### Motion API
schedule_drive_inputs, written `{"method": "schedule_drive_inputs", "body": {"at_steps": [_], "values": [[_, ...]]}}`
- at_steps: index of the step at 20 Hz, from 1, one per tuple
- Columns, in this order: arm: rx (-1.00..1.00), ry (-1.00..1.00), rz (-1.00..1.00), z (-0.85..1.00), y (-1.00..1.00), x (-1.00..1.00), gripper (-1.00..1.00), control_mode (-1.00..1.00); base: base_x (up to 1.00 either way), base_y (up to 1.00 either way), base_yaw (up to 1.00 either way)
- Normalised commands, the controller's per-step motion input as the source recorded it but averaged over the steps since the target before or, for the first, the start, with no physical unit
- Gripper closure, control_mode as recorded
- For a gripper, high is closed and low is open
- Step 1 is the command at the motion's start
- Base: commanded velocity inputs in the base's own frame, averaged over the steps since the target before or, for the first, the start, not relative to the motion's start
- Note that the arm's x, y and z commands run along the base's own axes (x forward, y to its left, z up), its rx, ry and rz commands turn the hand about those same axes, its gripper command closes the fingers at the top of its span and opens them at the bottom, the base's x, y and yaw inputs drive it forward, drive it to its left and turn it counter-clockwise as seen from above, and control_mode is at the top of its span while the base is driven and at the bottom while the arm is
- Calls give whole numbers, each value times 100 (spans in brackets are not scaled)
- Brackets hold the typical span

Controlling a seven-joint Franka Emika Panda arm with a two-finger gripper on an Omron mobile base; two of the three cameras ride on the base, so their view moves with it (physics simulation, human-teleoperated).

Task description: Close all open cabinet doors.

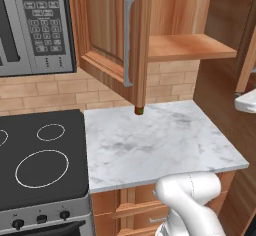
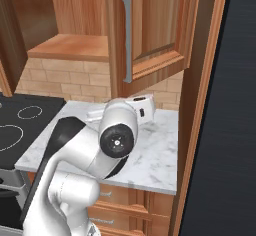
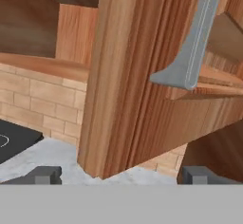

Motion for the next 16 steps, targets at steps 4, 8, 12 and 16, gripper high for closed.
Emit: {"method": "schedule_drive_inputs", "body": {"at_steps": [4,8,12,16], "values": [[2,-1,13,0,-23,37,-100,-100,0,0,0],[1,-2,13,0,-10,36,-100,-100,0,0,0],[0,-1,9,0,0,33,-100,-100,0,0,0],[0,-3,5,0,7,34,-100,-100,0,0,0]]}}
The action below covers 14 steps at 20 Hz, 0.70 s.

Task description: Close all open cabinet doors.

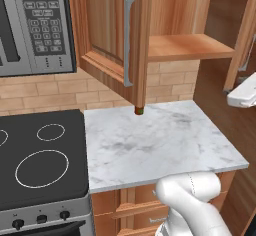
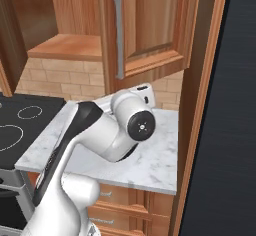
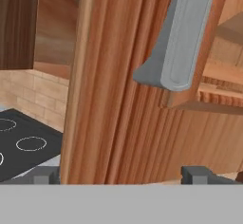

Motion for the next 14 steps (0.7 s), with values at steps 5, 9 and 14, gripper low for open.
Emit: {"method": "schedule_drive_inputs", "body": {"at_steps": [5,9,14], "values": [[0,-3,2,6,26,41,-100,-100,0,0,0],[0,0,2,10,28,48,-100,-100,0,0,0],[0,0,9,13,8,58,-100,-100,0,0,0]]}}
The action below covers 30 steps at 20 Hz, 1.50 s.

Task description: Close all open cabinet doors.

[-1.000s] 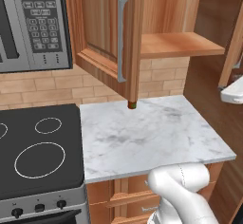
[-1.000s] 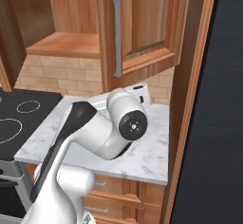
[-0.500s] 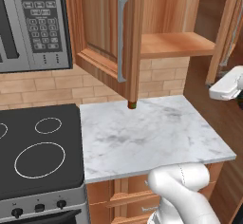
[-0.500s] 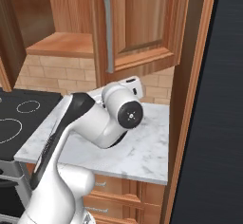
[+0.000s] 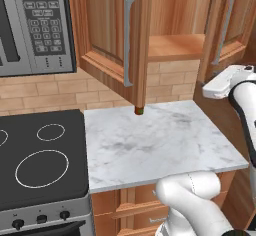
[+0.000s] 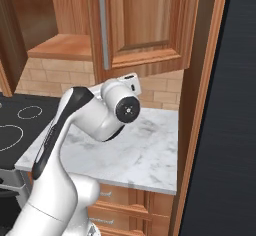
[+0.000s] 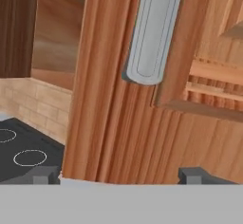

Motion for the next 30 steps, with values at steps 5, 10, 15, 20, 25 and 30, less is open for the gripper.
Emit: {"method": "schedule_drive_inputs", "body": {"at_steps": [5,10,15,20,25,30], "values": [[0,0,9,22,9,66,-100,-100,0,0,0],[0,0,8,36,9,61,-100,-100,0,0,0],[0,6,9,43,3,52,-100,-100,0,0,0],[0,2,3,36,17,49,-100,-100,0,0,0],[-1,0,0,20,26,49,-100,-100,0,0,0],[-5,0,0,0,28,50,-100,-100,0,0,0]]}}
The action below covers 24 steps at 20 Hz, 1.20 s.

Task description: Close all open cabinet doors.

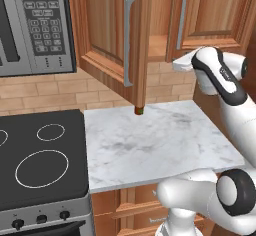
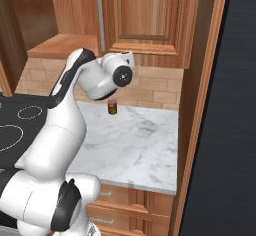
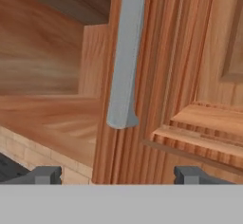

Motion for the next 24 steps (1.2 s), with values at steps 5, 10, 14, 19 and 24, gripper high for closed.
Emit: {"method": "schedule_drive_inputs", "body": {"at_steps": [5,10,14,19,24], "values": [[-5,6,0,0,23,22,-100,-100,0,0,0],[-6,3,3,0,12,-61,-100,-100,0,0,0],[-6,0,5,0,10,-99,-100,-100,0,0,0],[-7,0,6,0,19,-100,-100,-100,0,0,0],[-10,-2,9,0,36,-100,-100,-100,0,0,0]]}}
